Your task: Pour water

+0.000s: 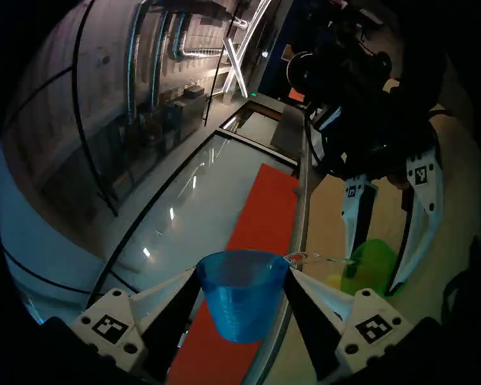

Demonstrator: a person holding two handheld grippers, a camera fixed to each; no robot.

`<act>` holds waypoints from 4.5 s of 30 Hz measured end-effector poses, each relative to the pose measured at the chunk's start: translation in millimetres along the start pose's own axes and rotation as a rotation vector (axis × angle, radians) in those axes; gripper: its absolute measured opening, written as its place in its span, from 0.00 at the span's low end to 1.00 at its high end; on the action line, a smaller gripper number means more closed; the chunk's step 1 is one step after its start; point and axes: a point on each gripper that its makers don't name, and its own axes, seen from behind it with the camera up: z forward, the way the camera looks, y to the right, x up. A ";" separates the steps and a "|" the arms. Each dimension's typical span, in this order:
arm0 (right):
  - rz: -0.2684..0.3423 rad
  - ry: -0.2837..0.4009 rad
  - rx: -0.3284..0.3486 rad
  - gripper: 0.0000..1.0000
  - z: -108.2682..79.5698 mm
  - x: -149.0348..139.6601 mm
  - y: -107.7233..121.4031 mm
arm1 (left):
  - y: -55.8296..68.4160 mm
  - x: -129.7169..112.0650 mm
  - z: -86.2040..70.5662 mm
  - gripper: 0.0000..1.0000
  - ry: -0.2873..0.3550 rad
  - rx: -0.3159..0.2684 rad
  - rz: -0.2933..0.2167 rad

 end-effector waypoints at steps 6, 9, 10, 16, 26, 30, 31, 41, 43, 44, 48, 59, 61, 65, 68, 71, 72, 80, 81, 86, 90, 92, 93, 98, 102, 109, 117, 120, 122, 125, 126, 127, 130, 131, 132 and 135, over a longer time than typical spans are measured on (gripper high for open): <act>-0.005 -0.004 -0.001 0.92 0.9 -0.4 1.0 | -0.3 -0.7 -0.2 0.87 -0.001 0.005 0.014; -0.006 -0.004 -0.001 0.92 1.0 -0.1 1.5 | -0.1 -0.9 -0.1 0.87 -0.001 0.007 0.017; -0.007 -0.004 -0.002 0.92 0.8 0.0 1.7 | -0.1 -1.1 -0.1 0.87 -0.001 0.007 0.017; -0.014 -0.005 -0.002 0.92 -0.2 0.3 1.0 | -1.6 0.2 -0.8 0.87 0.001 0.010 0.029; -0.023 -0.005 -0.002 0.92 -0.3 2.1 -0.3 | -0.7 1.4 -2.5 0.87 0.001 0.013 0.057; -0.025 -0.005 -0.002 0.92 -0.6 2.0 -0.3 | 0.2 1.4 -2.4 0.87 0.002 0.014 0.068; -0.025 -0.006 -0.002 0.92 -0.7 2.0 -0.3 | 0.1 1.5 -2.5 0.87 0.004 0.014 0.071; -0.029 -0.007 -0.001 0.92 -1.2 2.4 0.4 | -3.3 2.3 -3.1 0.87 0.006 0.019 0.094; -0.030 -0.007 -0.001 0.92 -1.3 2.6 0.3 | -4.8 2.5 -3.5 0.87 0.006 0.020 0.100; -0.031 -0.007 -0.001 0.92 -1.3 2.7 0.3 | -5.5 2.6 -3.8 0.87 0.006 0.020 0.103; -0.032 -0.007 -0.001 0.92 -1.1 3.5 -0.2 | -7.3 3.6 -4.9 0.87 0.006 0.021 0.112; -0.040 -0.007 -0.002 0.92 -2.0 4.4 0.0 | -9.7 4.3 -5.7 0.87 0.004 0.024 0.139; -0.042 -0.008 -0.003 0.92 -2.0 4.7 0.1 | -10.3 4.9 -5.3 0.87 0.004 0.025 0.143; -0.045 -0.008 -0.002 0.92 -2.3 5.7 0.1 | -11.3 6.5 -4.9 0.87 0.007 0.025 0.152; -0.047 -0.008 -0.002 0.92 -2.6 6.5 -0.2 | -12.8 7.6 -4.9 0.87 0.008 0.026 0.161; -0.049 -0.007 -0.002 0.91 -2.9 7.1 -0.1 | -14.4 8.8 -5.1 0.87 0.009 0.027 0.171; -0.049 -0.007 -0.002 0.91 -3.0 7.3 0.0 | -14.9 9.2 -5.2 0.87 0.010 0.028 0.174; -0.051 -0.006 -0.003 0.92 -3.5 7.6 0.2 | -15.0 10.9 -5.4 0.87 0.011 0.029 0.195; -0.052 -0.006 -0.003 0.91 -3.5 7.7 0.1 | -15.1 11.0 -5.4 0.87 0.012 0.029 0.199; -0.056 -0.007 -0.003 0.91 -3.1 8.6 0.0 | -16.4 11.7 -5.2 0.87 0.013 0.030 0.213; -0.060 -0.006 -0.004 0.91 -2.2 9.3 0.3 | -16.7 12.0 -4.9 0.87 0.015 0.030 0.220; -0.060 -0.006 -0.004 0.91 -1.8 9.5 0.3 | -16.1 11.9 -4.9 0.87 0.016 0.030 0.226; -0.060 -0.006 -0.004 0.91 -1.6 9.6 0.4 | -15.7 11.9 -5.0 0.87 0.017 0.030 0.229; -0.061 -0.006 -0.005 0.91 -1.1 9.9 0.3 | -14.1 12.0 -5.6 0.87 0.018 0.031 0.241; -0.062 -0.005 -0.004 0.91 -0.9 10.7 0.0 | -15.7 12.0 -6.1 0.87 0.019 0.034 0.254; -0.064 -0.004 -0.005 0.91 -1.6 12.2 0.2 | -17.5 13.1 -6.3 0.87 0.020 0.037 0.275; -0.064 -0.002 -0.008 0.91 -1.7 12.8 1.2 | -18.8 15.6 -5.2 0.87 0.023 0.039 0.294; -0.065 -0.003 -0.009 0.91 -1.5 13.1 1.8 | -18.7 17.0 -4.9 0.87 0.024 0.039 0.305; -0.065 -0.002 -0.009 0.91 -1.6 13.5 2.1 | -19.0 18.5 -4.9 0.87 0.025 0.040 0.313; -0.064 0.000 -0.009 0.91 -1.8 13.4 2.4 | -18.7 20.4 -4.9 0.87 0.027 0.040 0.325; -0.064 0.000 -0.009 0.91 -1.9 13.4 2.5 | -18.6 21.0 -4.9 0.87 0.028 0.040 0.329; -0.064 0.000 -0.009 0.91 -1.9 13.3 2.6 | -18.8 21.5 -4.8 0.87 0.029 0.041 0.334; -0.065 -0.001 -0.009 0.91 -1.8 13.3 2.6 | -19.5 22.9 -4.4 0.87 0.031 0.041 0.349; -0.065 -0.001 -0.010 0.91 -1.7 13.4 2.5 | -19.7 23.4 -4.2 0.87 0.031 0.042 0.353; -0.066 -0.001 -0.010 0.91 -1.7 13.5 2.4 | -20.1 23.8 -4.0 0.87 0.032 0.042 0.358; -0.065 0.000 -0.010 0.91 -1.9 13.8 2.3 | -21.0 24.9 -4.0 0.87 0.033 0.045 0.370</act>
